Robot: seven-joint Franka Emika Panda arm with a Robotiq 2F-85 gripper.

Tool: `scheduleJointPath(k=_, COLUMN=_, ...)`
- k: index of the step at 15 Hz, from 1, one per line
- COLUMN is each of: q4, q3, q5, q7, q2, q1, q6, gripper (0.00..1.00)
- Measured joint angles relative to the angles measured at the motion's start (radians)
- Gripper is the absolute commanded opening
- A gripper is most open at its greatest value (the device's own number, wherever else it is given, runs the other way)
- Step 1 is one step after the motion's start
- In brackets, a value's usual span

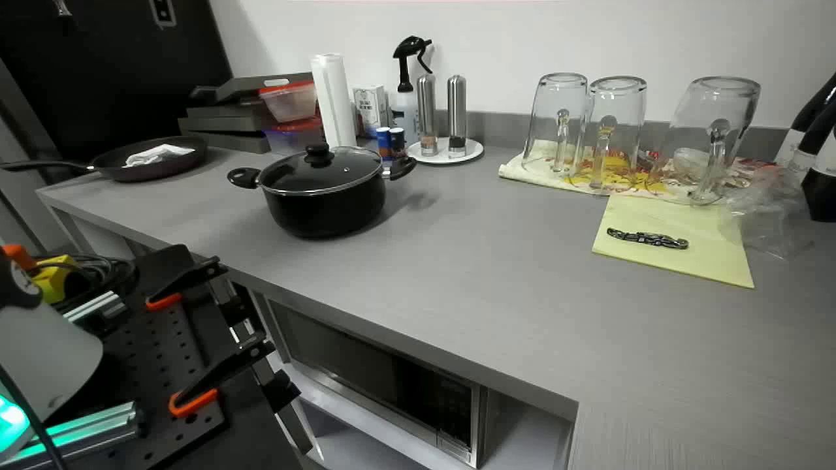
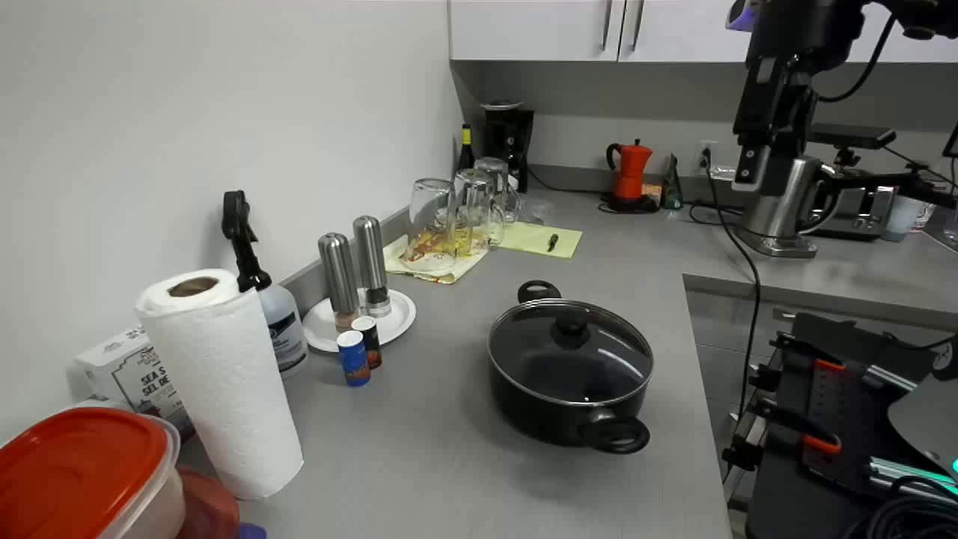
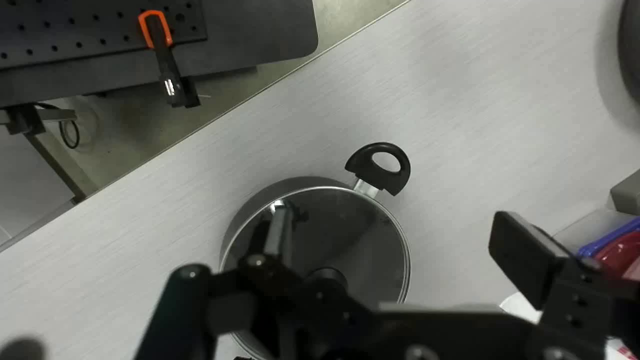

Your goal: Remove the glass lid from the black pot.

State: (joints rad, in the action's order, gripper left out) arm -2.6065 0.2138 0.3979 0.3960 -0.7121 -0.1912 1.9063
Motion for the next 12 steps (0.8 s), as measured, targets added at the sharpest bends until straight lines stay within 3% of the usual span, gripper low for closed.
scheduleJointPath(k=12, q4=0.000, q3=0.004, q5=-0.004, q7=-0.002, q2=0.025, q1=0.011, q6=0.007, gripper=1.00)
